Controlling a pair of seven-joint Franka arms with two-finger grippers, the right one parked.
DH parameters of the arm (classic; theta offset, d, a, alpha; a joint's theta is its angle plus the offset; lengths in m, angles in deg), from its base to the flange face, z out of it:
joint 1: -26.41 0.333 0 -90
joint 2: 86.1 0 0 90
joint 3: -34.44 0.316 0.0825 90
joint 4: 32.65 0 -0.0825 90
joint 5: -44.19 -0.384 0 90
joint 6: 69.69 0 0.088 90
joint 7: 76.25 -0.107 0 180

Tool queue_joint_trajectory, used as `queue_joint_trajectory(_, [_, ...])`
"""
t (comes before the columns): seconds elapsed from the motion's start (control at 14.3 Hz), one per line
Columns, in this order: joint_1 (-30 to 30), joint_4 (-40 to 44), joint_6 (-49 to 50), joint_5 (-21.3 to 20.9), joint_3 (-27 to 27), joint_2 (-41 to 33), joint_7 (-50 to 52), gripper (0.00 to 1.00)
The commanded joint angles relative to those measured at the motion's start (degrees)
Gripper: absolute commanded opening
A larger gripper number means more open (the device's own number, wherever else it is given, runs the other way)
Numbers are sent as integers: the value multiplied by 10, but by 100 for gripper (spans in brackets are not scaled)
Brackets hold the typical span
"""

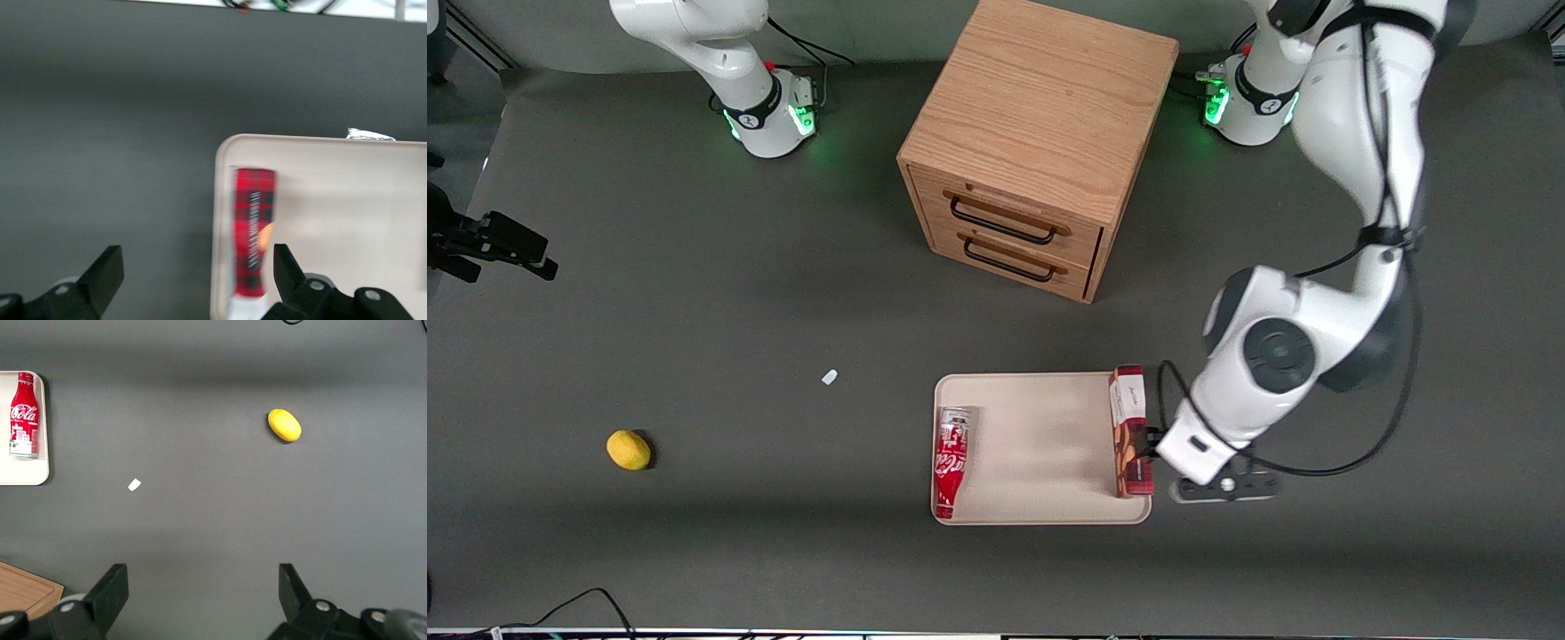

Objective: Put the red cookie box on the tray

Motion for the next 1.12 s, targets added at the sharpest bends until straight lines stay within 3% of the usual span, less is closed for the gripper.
queue_joint_trajectory(0.0, [44,-120,29,29,-4,-123,-41,100])
queue_joint_trajectory(0.42, [132,-170,187,34,-5,-279,-157,100])
queue_joint_trajectory(0.63, [171,-208,221,35,-6,-350,-216,100])
queue_joint_trajectory(1.05, [212,-211,285,71,-19,-423,-266,100])
